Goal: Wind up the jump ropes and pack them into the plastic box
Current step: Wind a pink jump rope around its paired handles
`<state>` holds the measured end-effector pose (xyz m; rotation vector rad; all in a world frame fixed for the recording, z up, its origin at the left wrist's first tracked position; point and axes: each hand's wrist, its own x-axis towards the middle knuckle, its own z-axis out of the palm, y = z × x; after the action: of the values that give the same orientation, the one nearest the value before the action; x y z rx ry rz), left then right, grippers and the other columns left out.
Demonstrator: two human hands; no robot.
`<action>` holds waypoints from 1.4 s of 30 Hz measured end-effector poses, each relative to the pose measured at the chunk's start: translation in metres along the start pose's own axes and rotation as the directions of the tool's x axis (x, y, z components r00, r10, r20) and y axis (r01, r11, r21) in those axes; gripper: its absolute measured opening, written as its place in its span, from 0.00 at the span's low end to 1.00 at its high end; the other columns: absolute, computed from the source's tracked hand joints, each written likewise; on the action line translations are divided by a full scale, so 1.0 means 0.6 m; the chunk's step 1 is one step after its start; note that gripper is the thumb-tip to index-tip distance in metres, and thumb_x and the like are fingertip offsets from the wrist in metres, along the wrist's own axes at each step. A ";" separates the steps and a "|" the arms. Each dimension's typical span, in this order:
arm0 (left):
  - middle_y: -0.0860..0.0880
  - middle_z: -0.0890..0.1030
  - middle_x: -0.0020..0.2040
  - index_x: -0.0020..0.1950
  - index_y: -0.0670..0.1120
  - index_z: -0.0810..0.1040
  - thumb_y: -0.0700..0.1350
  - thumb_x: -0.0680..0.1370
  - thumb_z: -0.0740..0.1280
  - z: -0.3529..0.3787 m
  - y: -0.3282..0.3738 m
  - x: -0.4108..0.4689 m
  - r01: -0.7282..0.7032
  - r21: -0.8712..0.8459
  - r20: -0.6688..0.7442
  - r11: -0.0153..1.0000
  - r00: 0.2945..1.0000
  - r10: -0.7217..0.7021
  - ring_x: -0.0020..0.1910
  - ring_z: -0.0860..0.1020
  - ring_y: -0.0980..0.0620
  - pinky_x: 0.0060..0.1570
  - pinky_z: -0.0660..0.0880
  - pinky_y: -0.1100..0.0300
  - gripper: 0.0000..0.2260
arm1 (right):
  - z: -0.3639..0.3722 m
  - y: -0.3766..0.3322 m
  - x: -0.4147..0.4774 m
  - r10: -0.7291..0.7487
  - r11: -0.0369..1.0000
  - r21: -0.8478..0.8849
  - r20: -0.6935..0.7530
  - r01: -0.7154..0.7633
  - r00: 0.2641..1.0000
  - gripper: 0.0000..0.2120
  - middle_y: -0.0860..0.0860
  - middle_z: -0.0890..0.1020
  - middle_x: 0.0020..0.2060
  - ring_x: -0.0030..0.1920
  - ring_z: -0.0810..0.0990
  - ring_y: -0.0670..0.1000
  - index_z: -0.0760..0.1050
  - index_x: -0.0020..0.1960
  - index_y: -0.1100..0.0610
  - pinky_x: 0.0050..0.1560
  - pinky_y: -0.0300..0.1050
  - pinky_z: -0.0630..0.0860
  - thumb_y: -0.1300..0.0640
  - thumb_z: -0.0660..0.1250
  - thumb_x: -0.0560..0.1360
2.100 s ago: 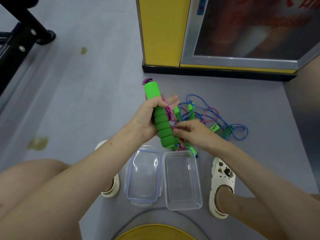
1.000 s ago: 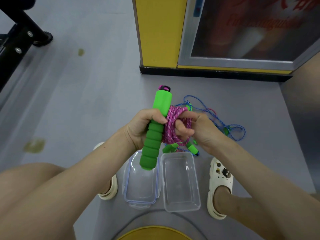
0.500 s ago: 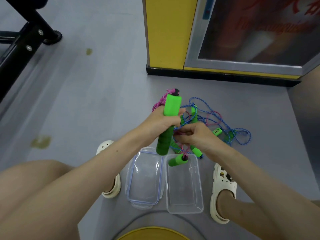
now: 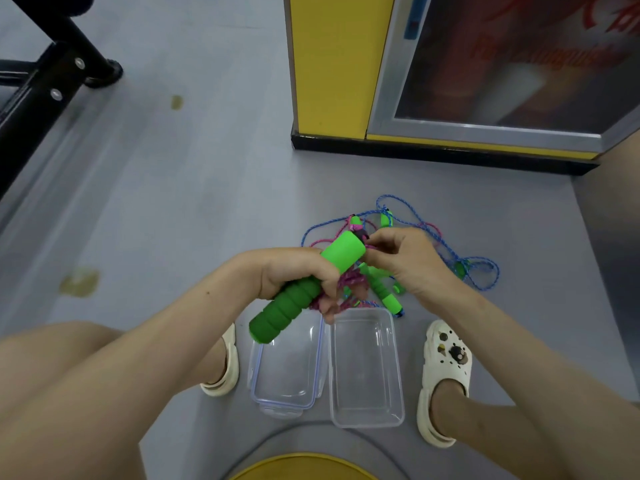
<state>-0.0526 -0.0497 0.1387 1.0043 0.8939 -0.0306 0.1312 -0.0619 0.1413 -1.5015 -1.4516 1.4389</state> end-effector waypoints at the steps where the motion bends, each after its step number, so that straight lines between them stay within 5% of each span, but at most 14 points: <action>1: 0.45 0.75 0.25 0.49 0.24 0.70 0.41 0.58 0.66 -0.004 0.000 0.000 -0.046 -0.048 0.064 0.998 0.997 0.049 0.28 0.78 0.48 0.43 0.72 0.58 0.26 | -0.001 -0.002 0.000 -0.005 1.000 0.007 -0.006 0.005 1.000 0.07 0.45 0.79 0.29 0.29 0.76 0.35 0.78 0.38 0.55 0.34 0.27 0.71 0.66 0.71 0.71; 5: 0.48 0.72 0.25 0.52 0.30 0.75 0.41 0.61 0.68 -0.008 0.008 -0.009 -0.200 -0.353 0.245 0.914 0.923 0.296 0.25 0.73 0.50 0.45 0.76 0.58 0.22 | -0.007 -0.005 0.001 0.022 1.000 0.019 -0.009 -0.022 1.000 0.06 0.43 0.78 0.28 0.30 0.74 0.37 0.78 0.36 0.55 0.36 0.29 0.70 0.57 0.71 0.72; 10: 0.49 0.72 0.26 0.53 0.35 0.79 0.44 0.64 0.70 -0.003 0.005 -0.004 -0.272 -0.472 0.241 0.839 0.875 0.419 0.26 0.73 0.51 0.51 0.76 0.55 0.21 | -0.012 -0.003 0.007 0.058 0.997 -0.054 0.021 -0.057 0.998 0.07 0.53 0.78 0.51 0.50 0.76 0.44 0.79 0.36 0.57 0.60 0.42 0.70 0.59 0.70 0.72; 15: 0.50 0.71 0.26 0.51 0.37 0.81 0.44 0.62 0.69 0.004 0.021 -0.005 -0.403 -0.583 0.033 0.705 0.856 0.516 0.27 0.71 0.52 0.51 0.76 0.57 0.20 | -0.004 -0.001 -0.004 0.143 0.989 0.022 0.097 -0.145 0.985 0.05 0.52 0.81 0.37 0.37 0.76 0.49 0.79 0.43 0.55 0.36 0.30 0.72 0.63 0.67 0.75; 18: 0.50 0.68 0.25 0.48 0.38 0.82 0.43 0.61 0.65 0.004 0.026 -0.003 -0.466 -0.601 -0.166 0.650 0.868 0.468 0.25 0.70 0.52 0.51 0.76 0.57 0.18 | -0.006 0.006 -0.001 0.173 0.984 -0.058 0.097 -0.168 0.980 0.11 0.53 0.82 0.45 0.41 0.80 0.49 0.77 0.54 0.55 0.42 0.36 0.77 0.57 0.71 0.72; 21: 0.50 0.67 0.24 0.44 0.38 0.82 0.40 0.61 0.61 0.006 0.027 -0.005 -0.507 -0.574 -0.305 0.643 0.861 0.407 0.24 0.68 0.52 0.50 0.74 0.56 0.16 | -0.015 0.008 -0.004 0.377 0.926 -0.106 0.170 -0.363 0.911 0.22 0.53 0.82 0.40 0.35 0.79 0.50 0.74 0.55 0.53 0.34 0.40 0.76 0.54 0.78 0.65; 24: 0.49 0.67 0.24 0.44 0.37 0.80 0.39 0.62 0.59 0.012 0.025 -0.002 -0.495 -0.478 -0.386 0.726 0.860 0.332 0.23 0.68 0.51 0.49 0.74 0.56 0.16 | -0.019 0.012 -0.009 0.492 0.858 0.011 0.269 -0.514 0.828 0.21 0.55 0.81 0.37 0.32 0.77 0.50 0.78 0.52 0.61 0.33 0.41 0.75 0.61 0.79 0.62; 28: 0.49 0.67 0.23 0.46 0.37 0.77 0.39 0.61 0.59 0.017 0.023 0.005 -0.421 -0.391 -0.466 0.818 0.858 0.219 0.22 0.68 0.51 0.32 0.74 0.65 0.16 | -0.014 0.012 -0.004 0.478 0.692 0.545 0.145 -0.473 0.866 0.05 0.57 0.81 0.32 0.31 0.79 0.50 0.77 0.43 0.65 0.32 0.40 0.79 0.70 0.70 0.69; 32: 0.49 0.68 0.23 0.49 0.36 0.72 0.40 0.61 0.59 0.026 0.019 0.010 -0.378 -0.425 -0.394 0.822 0.895 0.208 0.22 0.68 0.51 0.28 0.69 0.64 0.18 | -0.018 0.004 -0.004 0.393 0.548 0.727 0.213 -0.414 0.895 0.13 0.57 0.83 0.40 0.39 0.83 0.54 0.78 0.50 0.62 0.43 0.49 0.82 0.67 0.68 0.66; 36: 0.49 0.66 0.24 0.46 0.36 0.75 0.40 0.62 0.58 0.040 0.027 0.015 -0.394 -0.546 -0.270 0.739 0.918 0.289 0.23 0.67 0.51 0.38 0.73 0.60 0.16 | -0.008 0.004 -0.015 0.298 0.539 0.721 0.320 -0.435 0.899 0.07 0.57 0.81 0.39 0.35 0.79 0.52 0.78 0.46 0.59 0.53 0.54 0.77 0.63 0.66 0.68; 42: 0.49 0.69 0.26 0.46 0.37 0.82 0.42 0.59 0.66 0.040 0.042 0.020 -0.345 -0.645 -0.104 0.681 0.923 0.369 0.25 0.69 0.51 0.43 0.77 0.59 0.18 | -0.008 0.015 -0.007 0.282 0.428 0.810 0.302 -0.401 0.911 0.08 0.59 0.74 0.45 0.38 0.73 0.54 0.81 0.35 0.56 0.35 0.43 0.78 0.65 0.64 0.67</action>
<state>-0.0191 -0.0490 0.1544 0.4869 0.5821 0.5726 0.1393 -0.0667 0.1355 -1.0345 -0.2438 2.0885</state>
